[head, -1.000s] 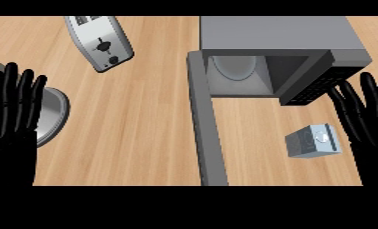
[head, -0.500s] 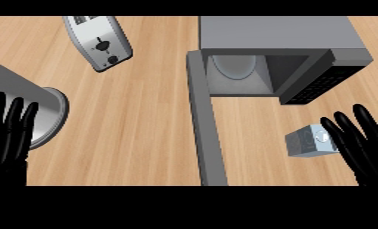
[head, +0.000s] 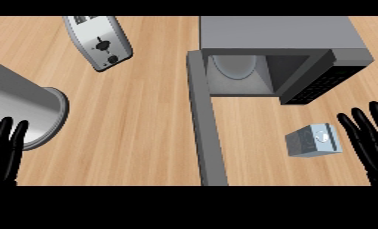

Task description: Pick up the milk, place it into the microwave and close the microwave

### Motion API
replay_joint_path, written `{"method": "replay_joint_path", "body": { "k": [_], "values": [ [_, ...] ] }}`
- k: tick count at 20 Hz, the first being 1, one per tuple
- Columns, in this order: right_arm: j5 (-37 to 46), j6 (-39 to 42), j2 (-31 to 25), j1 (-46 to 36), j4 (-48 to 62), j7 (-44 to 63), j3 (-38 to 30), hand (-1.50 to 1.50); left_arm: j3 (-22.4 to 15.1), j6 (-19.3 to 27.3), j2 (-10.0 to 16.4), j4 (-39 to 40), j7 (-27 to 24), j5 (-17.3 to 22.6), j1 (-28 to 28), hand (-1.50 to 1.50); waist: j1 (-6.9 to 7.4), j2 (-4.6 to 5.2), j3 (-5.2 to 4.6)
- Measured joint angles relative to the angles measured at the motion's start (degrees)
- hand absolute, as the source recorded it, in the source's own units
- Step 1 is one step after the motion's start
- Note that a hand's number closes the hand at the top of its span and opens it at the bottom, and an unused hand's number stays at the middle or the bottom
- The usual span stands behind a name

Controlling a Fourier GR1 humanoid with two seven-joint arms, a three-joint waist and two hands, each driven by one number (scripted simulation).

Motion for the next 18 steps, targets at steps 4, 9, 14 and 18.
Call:
{"method": "replay_joint_path", "body": {
  "k": [4,9,14,18],
  "values": [
    [1.2,0.5,0.4,-0.4,3.0,-1.1,-2.1,-1.5,-0.2,-0.4,0.0,-1.9,0.2,0.6,1.8,-1.5,0.03,0.02,0.01],
    [2.9,2.0,0.7,-1.8,10.0,-4.2,-4.5,-1.5,0.6,-2.2,0.1,-3.5,-0.6,1.9,4.7,-1.5,0.14,0.04,0.02],
    [5.8,3.9,1.0,-1.5,17.6,-9.4,-6.6,-1.5,1.5,-4.4,-0.2,-1.3,-4.7,2.6,7.0,-1.5,0.15,0.05,0.01],
    [6.9,4.8,0.2,-3.7,24.6,-13.1,-9.5,-1.5,2.4,-5.6,0.2,-2.0,-4.7,3.8,8.1,-1.5,0.21,0.06,0.02]
  ]
}}
